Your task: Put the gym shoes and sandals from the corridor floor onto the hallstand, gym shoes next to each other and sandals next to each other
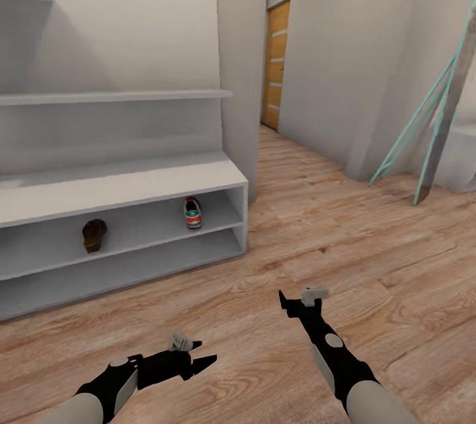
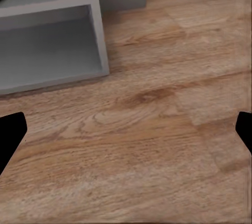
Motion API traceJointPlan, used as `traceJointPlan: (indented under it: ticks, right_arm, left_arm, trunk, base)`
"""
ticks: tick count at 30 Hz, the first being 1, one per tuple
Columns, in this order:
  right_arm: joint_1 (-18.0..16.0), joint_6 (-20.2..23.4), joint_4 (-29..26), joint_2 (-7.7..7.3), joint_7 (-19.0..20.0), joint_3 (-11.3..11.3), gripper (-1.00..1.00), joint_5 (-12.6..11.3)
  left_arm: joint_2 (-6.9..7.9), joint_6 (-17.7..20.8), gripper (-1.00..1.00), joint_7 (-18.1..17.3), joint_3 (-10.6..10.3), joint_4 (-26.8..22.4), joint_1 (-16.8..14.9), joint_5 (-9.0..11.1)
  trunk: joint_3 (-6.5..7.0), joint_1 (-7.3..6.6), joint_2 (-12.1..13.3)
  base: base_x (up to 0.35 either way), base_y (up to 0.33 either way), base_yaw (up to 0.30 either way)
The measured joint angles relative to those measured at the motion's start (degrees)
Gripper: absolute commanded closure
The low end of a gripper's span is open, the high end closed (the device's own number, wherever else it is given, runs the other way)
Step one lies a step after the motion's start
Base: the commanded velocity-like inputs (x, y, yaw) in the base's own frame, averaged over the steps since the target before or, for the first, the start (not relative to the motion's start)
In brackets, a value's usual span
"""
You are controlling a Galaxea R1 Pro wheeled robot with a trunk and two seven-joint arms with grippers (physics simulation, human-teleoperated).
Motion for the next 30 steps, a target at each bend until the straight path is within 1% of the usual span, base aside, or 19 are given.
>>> traceJointPlan:
  ticks: [30]
  right_arm:
    - [0.0, 0.0, 0.0, 0.0, 0.0, 0.0, -1.0, 0.0]
  left_arm:
    - [0.15, 0.0, -1.0, -0.1, 0.0, 0.0, 0.0, 0.0]
  trunk:
    - [1.36, 0.0, 0.0]
  base:
    - [-0.001, 0.0, -0.26]
